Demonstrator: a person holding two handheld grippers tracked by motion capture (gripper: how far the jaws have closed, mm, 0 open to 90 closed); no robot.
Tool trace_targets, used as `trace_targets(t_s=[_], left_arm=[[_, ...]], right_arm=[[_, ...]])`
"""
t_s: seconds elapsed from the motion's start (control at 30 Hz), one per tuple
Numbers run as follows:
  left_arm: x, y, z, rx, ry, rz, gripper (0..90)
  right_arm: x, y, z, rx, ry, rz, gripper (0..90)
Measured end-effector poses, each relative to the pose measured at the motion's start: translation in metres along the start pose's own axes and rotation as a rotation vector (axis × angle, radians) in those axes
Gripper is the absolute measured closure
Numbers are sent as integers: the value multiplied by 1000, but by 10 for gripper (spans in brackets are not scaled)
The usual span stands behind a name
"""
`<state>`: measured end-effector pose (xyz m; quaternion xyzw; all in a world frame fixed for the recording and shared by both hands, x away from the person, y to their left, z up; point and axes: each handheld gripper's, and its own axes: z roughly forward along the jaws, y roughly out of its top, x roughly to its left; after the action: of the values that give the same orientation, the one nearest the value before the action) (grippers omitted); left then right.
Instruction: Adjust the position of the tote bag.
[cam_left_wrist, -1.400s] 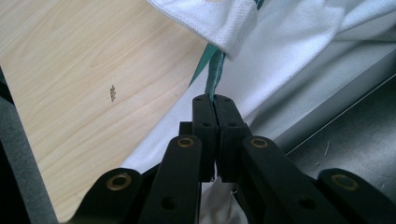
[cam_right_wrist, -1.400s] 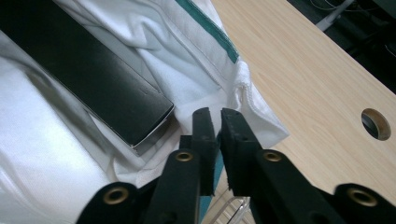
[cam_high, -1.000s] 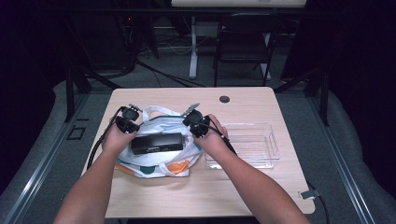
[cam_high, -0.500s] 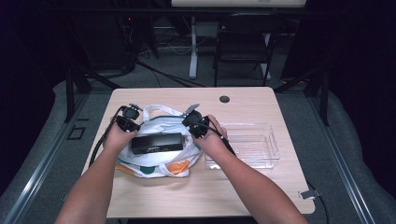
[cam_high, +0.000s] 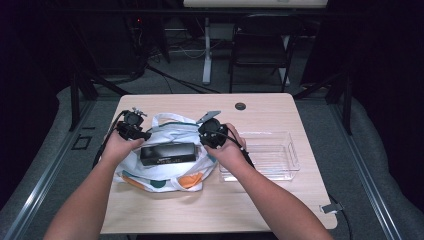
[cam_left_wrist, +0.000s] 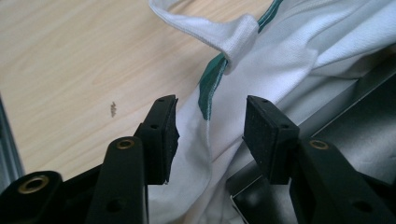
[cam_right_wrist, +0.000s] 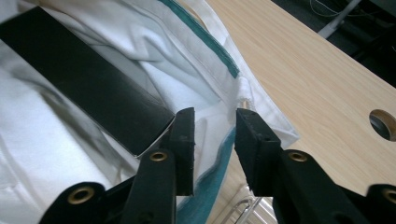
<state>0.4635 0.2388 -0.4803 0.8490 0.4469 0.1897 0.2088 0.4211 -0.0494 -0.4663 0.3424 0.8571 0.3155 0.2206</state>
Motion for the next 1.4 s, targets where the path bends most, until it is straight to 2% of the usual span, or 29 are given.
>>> trace_targets(t_s=[0.1,0.23,0.3,0.33,0.37,0.47,0.77,0.97,1.03,1.2,1.3,1.4], left_arm=[[0,-2,-11,-45,13,27,523],[1,-1,-24,-32,12,78,504],[1,0,-30,-36,12,92,505],[1,0,-32,-54,10,93,505],[0,1,-36,-44,12,100,502],[-1,2,-37,-37,26,111,503],[-6,6,-38,-22,33,149,516],[-11,9,-37,0,23,180,526],[-12,8,-39,-11,16,174,521],[-11,3,-46,-13,18,167,492],[-12,0,-50,-14,23,194,489],[-12,-1,-53,-7,18,238,488]], right_arm=[[2,-1,-5,-23,17,-4,627],[5,-3,-12,-67,23,-15,601],[4,-3,-16,-74,37,-9,588],[4,-3,-16,-74,37,-9,588],[4,-4,-18,-78,45,-4,581],[3,-5,-20,-79,51,4,578],[4,-10,-24,-82,76,5,572],[5,-11,-25,-86,77,5,568],[7,-12,-27,-83,75,-12,567],[9,-17,-28,-79,77,-16,563],[11,-23,-31,-85,71,-23,563],[10,-26,-35,-89,71,-16,563]])
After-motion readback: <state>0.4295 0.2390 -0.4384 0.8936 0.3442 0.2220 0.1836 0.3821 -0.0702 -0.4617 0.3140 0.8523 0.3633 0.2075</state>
